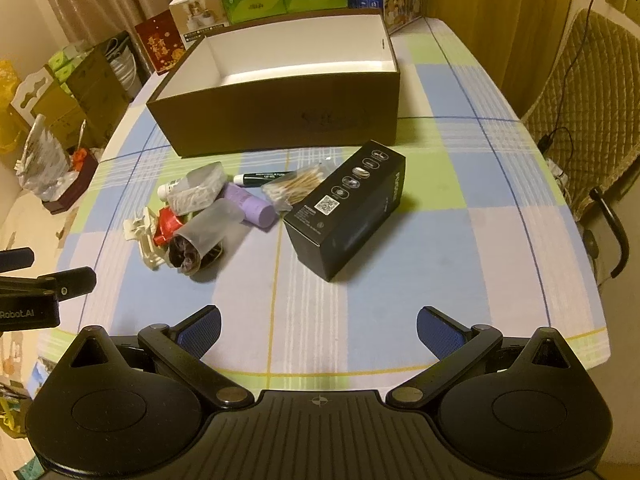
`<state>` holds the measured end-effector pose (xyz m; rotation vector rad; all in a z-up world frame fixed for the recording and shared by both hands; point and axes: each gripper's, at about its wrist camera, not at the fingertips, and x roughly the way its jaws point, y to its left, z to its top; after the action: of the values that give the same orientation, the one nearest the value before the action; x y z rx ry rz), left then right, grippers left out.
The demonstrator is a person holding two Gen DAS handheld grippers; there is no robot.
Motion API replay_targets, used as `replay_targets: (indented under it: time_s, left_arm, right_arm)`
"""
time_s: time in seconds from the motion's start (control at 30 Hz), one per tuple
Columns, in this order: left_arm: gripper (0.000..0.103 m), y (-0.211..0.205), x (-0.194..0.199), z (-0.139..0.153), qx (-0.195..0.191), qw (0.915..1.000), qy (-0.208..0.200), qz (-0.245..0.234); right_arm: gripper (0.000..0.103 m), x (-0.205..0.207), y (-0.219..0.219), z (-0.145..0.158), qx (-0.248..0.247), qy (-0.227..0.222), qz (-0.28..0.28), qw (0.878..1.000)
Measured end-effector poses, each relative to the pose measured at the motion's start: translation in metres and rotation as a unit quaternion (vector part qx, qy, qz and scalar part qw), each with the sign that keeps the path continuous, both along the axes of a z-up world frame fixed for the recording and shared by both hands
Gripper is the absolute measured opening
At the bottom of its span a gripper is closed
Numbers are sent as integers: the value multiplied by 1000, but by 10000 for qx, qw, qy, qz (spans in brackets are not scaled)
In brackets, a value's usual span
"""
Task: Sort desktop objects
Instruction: 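Grasp the black product box with the right tool while the left tool grasps the white clip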
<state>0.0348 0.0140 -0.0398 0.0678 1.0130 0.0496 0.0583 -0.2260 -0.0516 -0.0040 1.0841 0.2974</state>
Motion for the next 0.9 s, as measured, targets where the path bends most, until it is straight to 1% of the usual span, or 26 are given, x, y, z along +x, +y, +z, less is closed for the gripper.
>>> replay_targets:
  time_s: [0.3,0.67,0.73,0.8,0.9]
  left_arm:
    - [102,8,13,-9,-57,10000,44,0]
    - [102,25,37,-30,-76,9997,202,113]
    - [102,27,40,-33,-68,9997,222,123]
    - [102,28,43,-36,-58,9996,252,145]
    - [102,32,47,-41,-42,9993,314,180]
  right_arm:
    - [101,16,5,-6,88,19,23,10000]
    - [101,45,14,-25,67,-165,-70,9998]
    - [98,50,17,-29,49,-226,-75,9997]
    - [90,56,20,-33,29,-220,-62,9997]
    - [83,66,22,-40,110,-154,-108,9998]
